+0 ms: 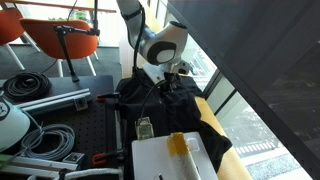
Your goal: Pull the zipper of the black vest up
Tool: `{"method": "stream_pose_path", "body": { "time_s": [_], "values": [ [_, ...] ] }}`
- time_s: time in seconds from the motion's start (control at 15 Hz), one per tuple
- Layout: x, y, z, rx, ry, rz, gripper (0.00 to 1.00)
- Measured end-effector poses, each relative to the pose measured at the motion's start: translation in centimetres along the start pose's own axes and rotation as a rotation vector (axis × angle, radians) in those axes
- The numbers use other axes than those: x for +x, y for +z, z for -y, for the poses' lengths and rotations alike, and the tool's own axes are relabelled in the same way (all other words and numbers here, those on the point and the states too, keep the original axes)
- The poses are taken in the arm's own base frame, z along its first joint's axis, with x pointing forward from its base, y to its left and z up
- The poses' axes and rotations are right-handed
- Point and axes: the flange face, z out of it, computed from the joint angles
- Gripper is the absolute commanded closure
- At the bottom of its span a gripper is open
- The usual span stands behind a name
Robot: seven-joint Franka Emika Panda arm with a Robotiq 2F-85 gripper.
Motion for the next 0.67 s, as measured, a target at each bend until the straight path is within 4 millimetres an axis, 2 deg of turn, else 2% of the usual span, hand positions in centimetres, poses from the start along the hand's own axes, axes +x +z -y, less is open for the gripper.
{"method": "stream_pose_path", "body": {
  "time_s": [0.33, 0.67],
  "values": [
    [2.1, -3.1, 3.4, 0.012, -0.030, 0.030, 0.98],
    [4.2, -5.6, 5.7, 0.011, -0.053, 0.077, 0.98]
  ]
}}
